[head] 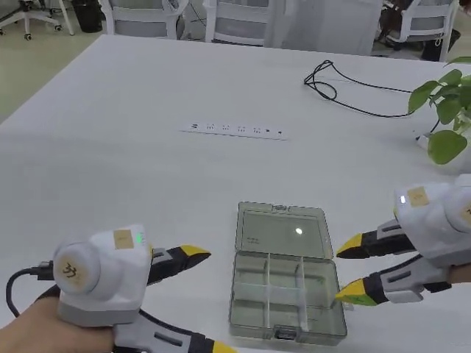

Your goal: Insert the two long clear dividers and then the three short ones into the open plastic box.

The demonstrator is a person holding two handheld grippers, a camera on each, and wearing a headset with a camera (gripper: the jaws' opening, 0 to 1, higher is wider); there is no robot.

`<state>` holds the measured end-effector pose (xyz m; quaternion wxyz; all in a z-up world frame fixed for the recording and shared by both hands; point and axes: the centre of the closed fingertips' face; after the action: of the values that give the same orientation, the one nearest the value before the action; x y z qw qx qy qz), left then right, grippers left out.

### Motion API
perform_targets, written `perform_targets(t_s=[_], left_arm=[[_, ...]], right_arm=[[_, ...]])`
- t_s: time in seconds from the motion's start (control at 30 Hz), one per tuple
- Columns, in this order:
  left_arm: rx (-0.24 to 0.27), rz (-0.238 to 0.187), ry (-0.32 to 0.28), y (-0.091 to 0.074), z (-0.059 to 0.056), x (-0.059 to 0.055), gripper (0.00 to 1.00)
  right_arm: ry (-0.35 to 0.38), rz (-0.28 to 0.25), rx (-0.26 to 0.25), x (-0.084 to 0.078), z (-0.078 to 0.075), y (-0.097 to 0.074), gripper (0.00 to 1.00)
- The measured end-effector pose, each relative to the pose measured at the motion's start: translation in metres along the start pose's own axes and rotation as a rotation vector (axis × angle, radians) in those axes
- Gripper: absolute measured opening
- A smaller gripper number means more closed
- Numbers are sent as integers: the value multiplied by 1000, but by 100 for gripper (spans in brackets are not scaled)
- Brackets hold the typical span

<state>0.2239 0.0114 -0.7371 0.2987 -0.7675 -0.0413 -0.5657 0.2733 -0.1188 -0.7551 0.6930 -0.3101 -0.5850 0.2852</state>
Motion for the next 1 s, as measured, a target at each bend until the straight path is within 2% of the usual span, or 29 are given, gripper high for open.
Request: perform_targets(t_s=[0.13,0.37,0.43,0.77,1.0], left_arm=[[-1,2,-2,0,0,-1,100],[0,3,-4,0,1,-1,100],[1,2,-7,-1,2,0,100],[-3,7,-10,0,1,-2,100],[-5,13,-13,0,1,-3,100]], right_arm=[[13,28,-3,-18,0,-8,44],[49,109,-15,-64,-3,-27,48],[57,125,-16,-73,-3,-32,49],[62,282,-17,-129,0,-46,50],[14,402,2,-163,0,-45,50]])
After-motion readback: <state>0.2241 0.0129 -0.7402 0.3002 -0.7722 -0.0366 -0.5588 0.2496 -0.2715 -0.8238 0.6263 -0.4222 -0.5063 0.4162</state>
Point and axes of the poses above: the centre of the closed fingertips' face, and the gripper's own axes: y roughly forward along the fingers, z roughly to its left, x roughly out of its top, and after that the axes turned 7 degrees about x, right-handed
